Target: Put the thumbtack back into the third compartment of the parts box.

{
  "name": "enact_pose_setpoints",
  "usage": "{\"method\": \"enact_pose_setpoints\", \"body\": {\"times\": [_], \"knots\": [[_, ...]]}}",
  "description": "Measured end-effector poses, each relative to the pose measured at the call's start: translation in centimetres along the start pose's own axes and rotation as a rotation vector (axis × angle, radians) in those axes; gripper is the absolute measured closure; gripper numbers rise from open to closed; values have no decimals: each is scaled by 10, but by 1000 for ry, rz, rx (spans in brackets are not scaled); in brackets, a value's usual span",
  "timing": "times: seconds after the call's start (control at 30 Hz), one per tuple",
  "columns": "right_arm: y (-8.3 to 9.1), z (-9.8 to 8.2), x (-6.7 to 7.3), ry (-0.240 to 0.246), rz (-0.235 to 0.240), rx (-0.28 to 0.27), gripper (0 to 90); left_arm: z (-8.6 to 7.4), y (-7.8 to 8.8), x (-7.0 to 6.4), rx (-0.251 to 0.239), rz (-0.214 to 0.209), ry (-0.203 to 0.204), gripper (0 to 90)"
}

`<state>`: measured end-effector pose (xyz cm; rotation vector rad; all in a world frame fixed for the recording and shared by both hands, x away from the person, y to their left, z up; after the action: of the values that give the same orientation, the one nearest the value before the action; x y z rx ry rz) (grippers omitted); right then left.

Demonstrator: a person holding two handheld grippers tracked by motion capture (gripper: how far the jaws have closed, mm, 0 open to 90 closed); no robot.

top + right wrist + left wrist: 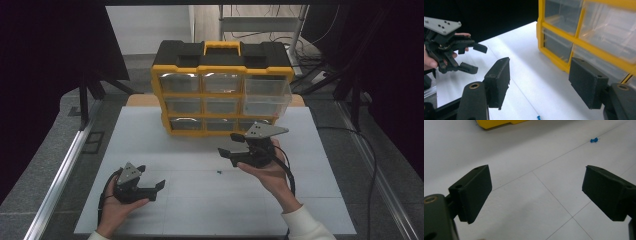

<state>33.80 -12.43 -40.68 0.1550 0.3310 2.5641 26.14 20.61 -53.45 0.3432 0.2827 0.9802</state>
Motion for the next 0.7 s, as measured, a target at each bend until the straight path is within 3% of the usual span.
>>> {"method": "enact_pose_setpoints", "body": {"times": [0.17,0.5,0.7], "knots": [[-8,-13,-2,-18,-1,34,336,0,0,-1,-1,-2,0,94],[-34,-46,-6,-32,8,142,323,1,0,-1,1,-6,-1,94],[-50,-67,-13,-28,-9,222,321,0,0,-1,2,-9,-3,94]]}}
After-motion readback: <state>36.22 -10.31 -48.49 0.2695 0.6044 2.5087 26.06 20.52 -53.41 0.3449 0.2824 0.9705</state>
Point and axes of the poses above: each handheld gripper's, and its own axes: y roughly backward along the jaws, z roughly out of its top, x roughly to its left, the point moved 3 cm from there along -y, roughly forward along the jaws, and after that the axes turned 11 degrees about -x, right-handed, at the moved point
